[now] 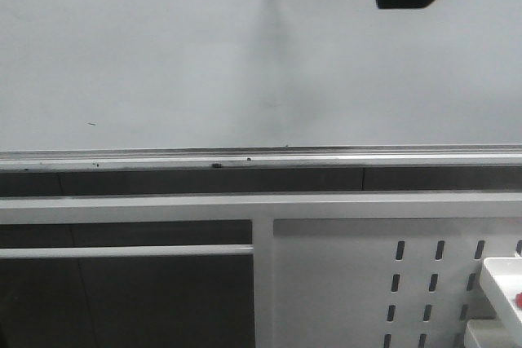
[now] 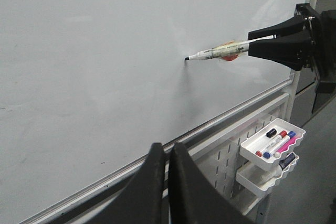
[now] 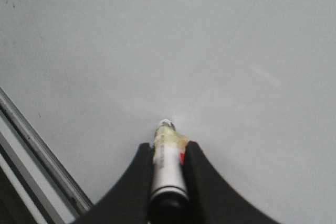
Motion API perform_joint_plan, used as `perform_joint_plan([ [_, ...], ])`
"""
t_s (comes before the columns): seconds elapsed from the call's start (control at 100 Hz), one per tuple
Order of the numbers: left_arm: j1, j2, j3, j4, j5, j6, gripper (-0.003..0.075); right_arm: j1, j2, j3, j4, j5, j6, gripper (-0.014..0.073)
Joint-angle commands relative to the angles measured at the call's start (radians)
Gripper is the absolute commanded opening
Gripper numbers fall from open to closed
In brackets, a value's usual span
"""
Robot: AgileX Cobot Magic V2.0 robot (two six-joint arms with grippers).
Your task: Write number 1 on whiteboard
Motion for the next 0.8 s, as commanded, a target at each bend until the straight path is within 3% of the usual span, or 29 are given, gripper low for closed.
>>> perform_joint_plan([
  [0.0,-0.004,0.012,-0.022,0.027,-0.060,-0.011,-0.0020,-0.003,0.008,-0.027,0.004,-0.104,-0.009,-0.0071],
  [0.48,-0.004,0.012,-0.022,0.027,-0.060,-0.023,-0.0020,-0.005,0.040,-0.027,0.034,-0.246,-0.012,-0.0071],
  [0.79,-0.004,0.012,-0.022,0.027,-0.060,-0.023,-0.0020,-0.005,0.040,-0.027,0.134,-0.215,-0.036,-0.0071],
])
